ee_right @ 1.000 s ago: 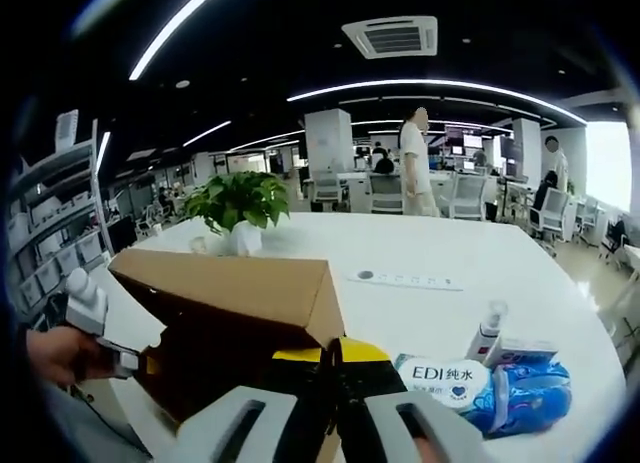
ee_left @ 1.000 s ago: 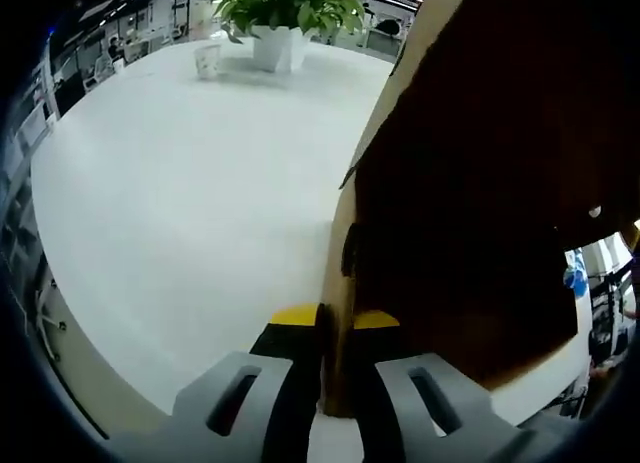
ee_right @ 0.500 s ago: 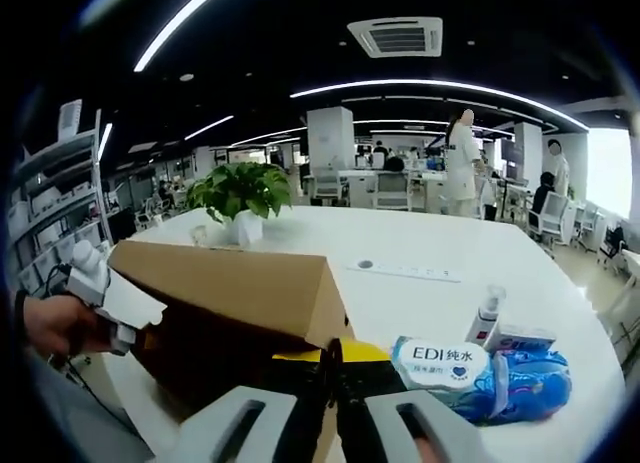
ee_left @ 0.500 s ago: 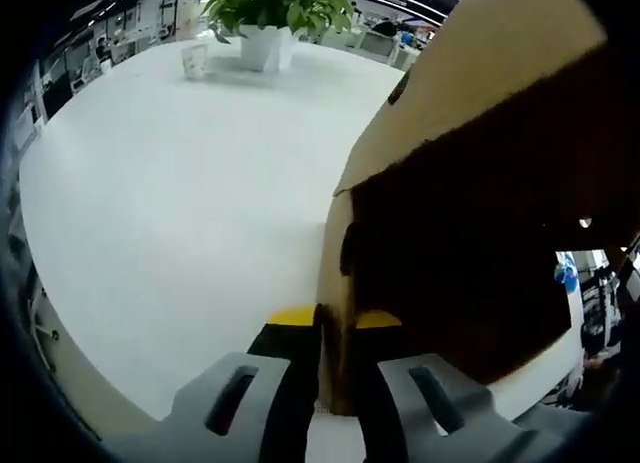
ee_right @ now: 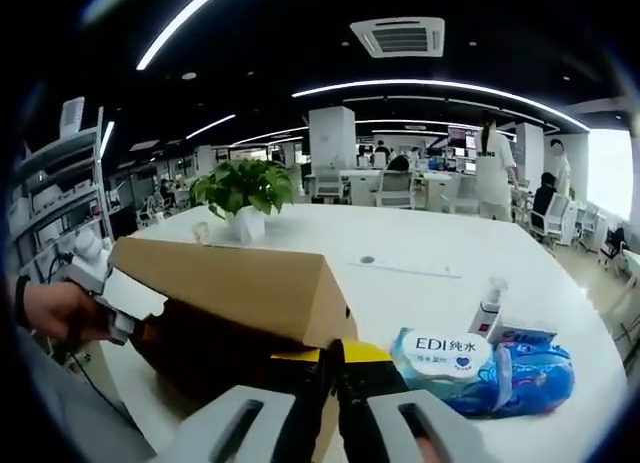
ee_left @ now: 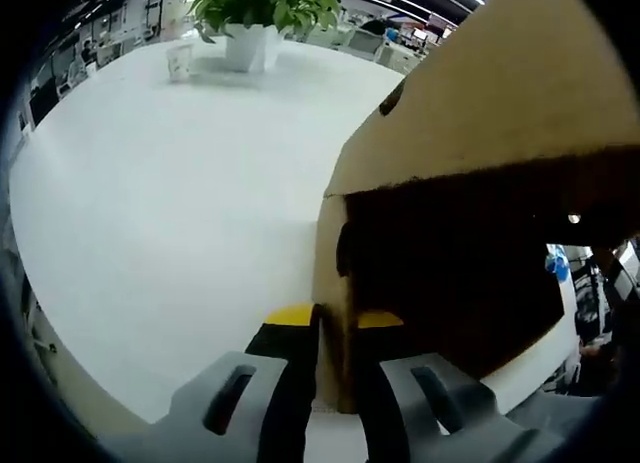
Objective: Operate the shoe box by opening the lid, removing the specified soft item, and placing it in the target area until the item is outside and the box remains undamaged.
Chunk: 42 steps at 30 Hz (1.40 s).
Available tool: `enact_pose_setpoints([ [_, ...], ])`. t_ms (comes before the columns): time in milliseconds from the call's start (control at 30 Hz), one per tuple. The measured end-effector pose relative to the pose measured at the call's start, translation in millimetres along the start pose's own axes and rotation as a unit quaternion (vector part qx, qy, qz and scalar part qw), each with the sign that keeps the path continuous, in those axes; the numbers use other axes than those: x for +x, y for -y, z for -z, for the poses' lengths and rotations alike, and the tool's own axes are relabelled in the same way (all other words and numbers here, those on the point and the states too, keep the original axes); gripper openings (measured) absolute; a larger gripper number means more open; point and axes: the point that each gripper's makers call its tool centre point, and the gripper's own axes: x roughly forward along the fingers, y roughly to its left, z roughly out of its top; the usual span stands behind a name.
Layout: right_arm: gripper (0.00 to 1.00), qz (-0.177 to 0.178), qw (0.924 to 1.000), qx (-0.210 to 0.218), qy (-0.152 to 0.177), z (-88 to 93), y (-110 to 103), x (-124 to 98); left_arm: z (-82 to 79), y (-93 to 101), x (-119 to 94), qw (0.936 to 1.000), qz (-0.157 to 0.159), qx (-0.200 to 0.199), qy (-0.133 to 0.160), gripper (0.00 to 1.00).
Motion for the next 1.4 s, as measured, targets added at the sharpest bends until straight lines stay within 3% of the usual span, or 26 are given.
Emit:
enact_pose_setpoints([
  [267,0.00,0.002,0.9998,0.019,-0.011,10.8,1.8,-0.9,-0.6,0.2,-4.1,1.0000,0.007,-0.003,-0.001,0.11],
  [600,0.00,0.007,0.9986,0.041,-0.033,31.8,0.2,-1.4,-17.1,3.6,-19.2,0.9995,0.023,0.018,0.016,0.09],
  [1067,0.00,0.009,0.9975,0.050,-0.049,46.5,4.2,-10.4,-12.0,-0.8,-34.8,0.9977,0.050,0.032,0.031,0.12],
  [1333,0.00,-0.004,0.9973,0.042,-0.059,52.9,-1.7,-15.8,-9.1,-2.4,-52.3,0.9965,0.052,0.052,0.041,0.11],
  [1400,0.00,-0.008,0.9973,0.037,-0.063,54.7,-4.7,-16.4,-7.4,-2.8,-56.2,0.9950,0.048,0.076,0.044,0.11],
])
